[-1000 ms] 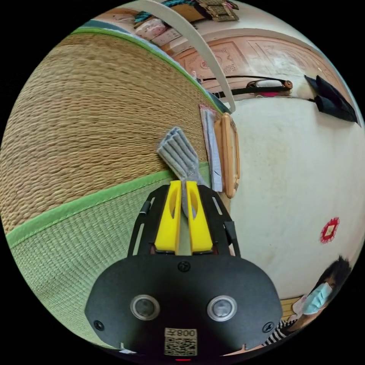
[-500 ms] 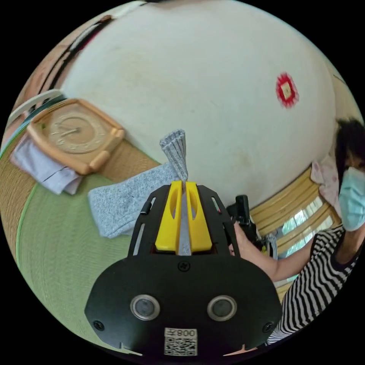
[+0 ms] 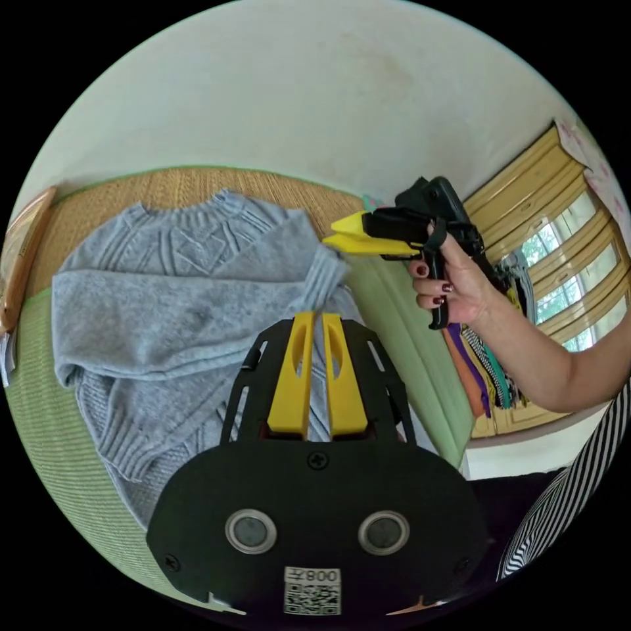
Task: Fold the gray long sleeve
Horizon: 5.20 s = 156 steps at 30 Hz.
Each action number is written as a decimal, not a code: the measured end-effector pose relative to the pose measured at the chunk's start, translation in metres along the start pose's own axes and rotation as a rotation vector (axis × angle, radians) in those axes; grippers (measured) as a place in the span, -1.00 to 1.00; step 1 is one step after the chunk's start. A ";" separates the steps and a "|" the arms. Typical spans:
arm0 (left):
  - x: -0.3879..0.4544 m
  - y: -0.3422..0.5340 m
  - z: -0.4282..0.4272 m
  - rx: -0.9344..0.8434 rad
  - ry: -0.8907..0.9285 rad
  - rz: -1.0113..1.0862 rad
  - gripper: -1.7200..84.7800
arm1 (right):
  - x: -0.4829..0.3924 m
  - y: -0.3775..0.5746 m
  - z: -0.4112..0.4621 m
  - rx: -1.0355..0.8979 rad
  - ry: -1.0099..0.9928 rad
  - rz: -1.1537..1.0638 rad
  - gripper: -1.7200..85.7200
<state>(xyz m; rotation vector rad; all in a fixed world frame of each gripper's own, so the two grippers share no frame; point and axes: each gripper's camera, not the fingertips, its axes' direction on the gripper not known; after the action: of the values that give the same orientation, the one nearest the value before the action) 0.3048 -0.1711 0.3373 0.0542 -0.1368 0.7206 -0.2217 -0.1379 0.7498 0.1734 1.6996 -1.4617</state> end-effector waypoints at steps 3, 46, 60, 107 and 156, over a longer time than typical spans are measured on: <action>0.011 0.003 0.020 -0.059 0.019 0.009 -0.88 | 0.015 0.011 -0.003 -0.033 0.001 0.003 -0.75; -0.088 0.036 -0.011 0.146 0.108 -0.516 -0.95 | 0.062 0.078 0.004 -0.129 0.371 0.024 -0.95; -0.145 0.007 -0.058 0.091 -0.253 -0.480 -0.96 | 0.051 0.093 0.106 -0.264 0.552 -0.141 -0.96; 0.038 0.581 -0.230 -0.515 0.111 -1.060 -0.68 | 0.170 0.471 0.122 -0.621 0.180 0.572 -0.78; 0.141 0.618 -0.351 -0.367 0.442 -0.919 -0.89 | 0.143 0.488 0.081 -0.439 0.111 0.600 -0.95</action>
<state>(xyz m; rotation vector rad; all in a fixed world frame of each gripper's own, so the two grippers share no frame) 0.0382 0.4190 0.0117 -0.3741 0.1799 -0.2272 0.0244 -0.1184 0.2978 0.4820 1.8044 -0.6362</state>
